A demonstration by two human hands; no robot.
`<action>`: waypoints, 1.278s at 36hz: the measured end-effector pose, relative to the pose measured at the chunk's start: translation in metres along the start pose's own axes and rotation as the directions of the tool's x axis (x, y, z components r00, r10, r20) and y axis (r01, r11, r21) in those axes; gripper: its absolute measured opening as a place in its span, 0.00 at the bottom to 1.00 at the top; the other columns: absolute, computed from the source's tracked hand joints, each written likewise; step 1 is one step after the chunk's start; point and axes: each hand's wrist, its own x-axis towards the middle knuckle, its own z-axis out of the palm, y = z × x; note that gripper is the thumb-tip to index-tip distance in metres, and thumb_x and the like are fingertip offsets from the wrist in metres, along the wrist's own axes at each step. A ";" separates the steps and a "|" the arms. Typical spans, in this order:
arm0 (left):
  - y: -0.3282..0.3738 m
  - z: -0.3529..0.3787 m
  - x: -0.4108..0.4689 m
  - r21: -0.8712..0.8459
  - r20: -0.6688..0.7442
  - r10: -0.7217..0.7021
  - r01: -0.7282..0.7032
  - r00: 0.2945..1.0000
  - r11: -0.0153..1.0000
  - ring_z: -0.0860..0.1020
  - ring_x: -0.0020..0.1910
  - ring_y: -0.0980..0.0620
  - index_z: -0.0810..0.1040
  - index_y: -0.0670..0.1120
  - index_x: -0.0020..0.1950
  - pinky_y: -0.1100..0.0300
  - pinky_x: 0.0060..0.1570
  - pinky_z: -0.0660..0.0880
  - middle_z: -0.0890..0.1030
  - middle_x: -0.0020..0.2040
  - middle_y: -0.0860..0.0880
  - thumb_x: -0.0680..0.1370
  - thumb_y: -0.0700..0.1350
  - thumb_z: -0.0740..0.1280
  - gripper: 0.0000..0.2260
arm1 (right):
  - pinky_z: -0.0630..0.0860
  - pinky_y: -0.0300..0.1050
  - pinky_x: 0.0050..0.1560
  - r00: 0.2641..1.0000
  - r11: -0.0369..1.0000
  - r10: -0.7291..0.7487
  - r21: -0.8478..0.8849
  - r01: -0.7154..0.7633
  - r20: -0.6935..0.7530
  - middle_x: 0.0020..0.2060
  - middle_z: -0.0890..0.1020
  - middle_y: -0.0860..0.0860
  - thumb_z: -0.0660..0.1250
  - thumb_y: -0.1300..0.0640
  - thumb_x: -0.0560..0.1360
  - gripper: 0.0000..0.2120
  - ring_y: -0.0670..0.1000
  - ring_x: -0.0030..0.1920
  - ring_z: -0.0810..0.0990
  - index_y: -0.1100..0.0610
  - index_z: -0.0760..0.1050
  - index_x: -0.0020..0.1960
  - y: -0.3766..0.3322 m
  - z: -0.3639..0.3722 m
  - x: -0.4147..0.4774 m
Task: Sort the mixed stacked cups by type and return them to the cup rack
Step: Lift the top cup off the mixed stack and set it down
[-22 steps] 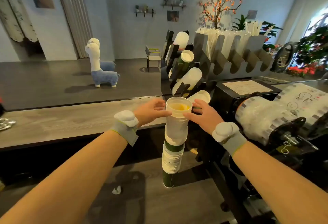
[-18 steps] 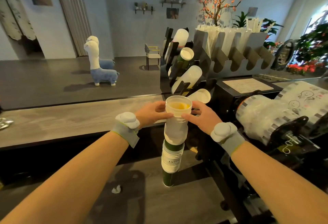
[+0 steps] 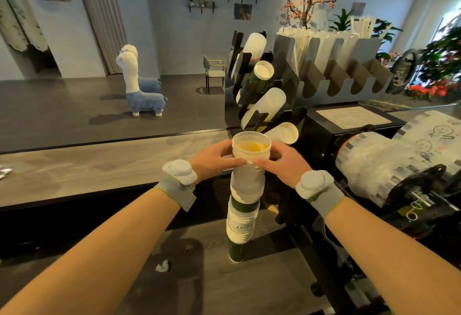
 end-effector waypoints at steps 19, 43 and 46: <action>0.077 -0.038 -0.024 -0.041 -0.133 0.302 -0.309 0.944 0.950 0.79 0.62 0.56 0.71 0.52 0.68 0.56 0.62 0.76 0.80 0.61 0.56 0.72 0.51 0.72 0.25 | 0.76 0.40 0.56 0.964 0.967 -0.230 0.082 0.241 -0.132 0.58 0.80 0.43 0.72 0.42 0.71 0.26 0.44 0.59 0.78 0.49 0.72 0.65 -0.065 -0.048 0.014; -0.003 -0.083 -0.110 -0.079 -0.251 0.258 -0.286 0.933 0.955 0.76 0.67 0.48 0.73 0.51 0.69 0.42 0.68 0.71 0.79 0.66 0.47 0.68 0.51 0.77 0.31 | 0.78 0.51 0.61 0.950 0.935 -0.282 0.260 0.241 0.133 0.61 0.79 0.45 0.78 0.45 0.65 0.38 0.46 0.61 0.78 0.50 0.66 0.70 -0.085 0.049 -0.019; -0.041 -0.077 -0.117 -0.093 -0.225 0.182 -0.207 0.957 0.974 0.75 0.67 0.49 0.73 0.55 0.67 0.42 0.68 0.70 0.78 0.67 0.50 0.67 0.52 0.78 0.30 | 0.78 0.51 0.60 0.954 0.944 -0.249 0.263 0.201 0.165 0.60 0.79 0.43 0.79 0.45 0.65 0.36 0.45 0.61 0.79 0.47 0.67 0.69 -0.062 0.083 -0.024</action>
